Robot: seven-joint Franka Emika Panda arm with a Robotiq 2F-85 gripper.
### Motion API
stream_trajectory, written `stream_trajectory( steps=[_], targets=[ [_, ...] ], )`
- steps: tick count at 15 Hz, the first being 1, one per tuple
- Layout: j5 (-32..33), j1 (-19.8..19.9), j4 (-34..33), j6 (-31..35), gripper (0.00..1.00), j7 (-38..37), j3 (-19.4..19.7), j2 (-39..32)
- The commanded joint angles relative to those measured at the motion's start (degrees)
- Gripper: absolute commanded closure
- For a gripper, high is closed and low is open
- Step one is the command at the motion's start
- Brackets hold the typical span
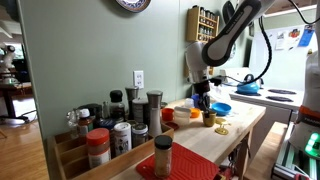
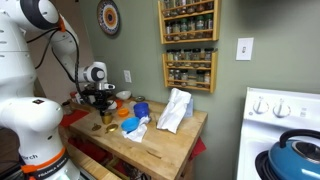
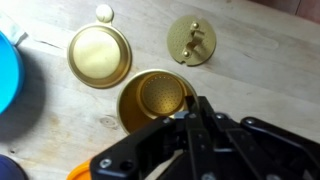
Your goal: Pick up the gold lid from the table and put it on the gold cup
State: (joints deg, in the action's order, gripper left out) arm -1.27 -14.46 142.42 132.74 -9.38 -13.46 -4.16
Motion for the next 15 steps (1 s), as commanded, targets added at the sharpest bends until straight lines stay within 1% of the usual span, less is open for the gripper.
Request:
stream_trajectory(
  steps=[1, 7, 8, 9, 10, 15],
  targets=[
    [0.4, 0.4, 0.4, 1.9, 0.99, -1.6, 0.4, 0.2],
    [1.3, 0.6, 0.5, 3.0, 0.98, -3.7, 0.8, 0.0],
    [1.2, 0.6, 0.6, 3.5, 0.74, -4.0, 0.9, 0.2],
    [0.2, 0.7, 0.5, 3.2, 0.67, -3.4, 0.8, 0.2],
    [1.0, 0.8, 0.6, 3.3, 0.61, -3.9, 1.0, 0.7],
    [-2.2, 2.2, 1.4, 0.0, 0.24, -1.0, 1.6, 4.5]
  ],
)
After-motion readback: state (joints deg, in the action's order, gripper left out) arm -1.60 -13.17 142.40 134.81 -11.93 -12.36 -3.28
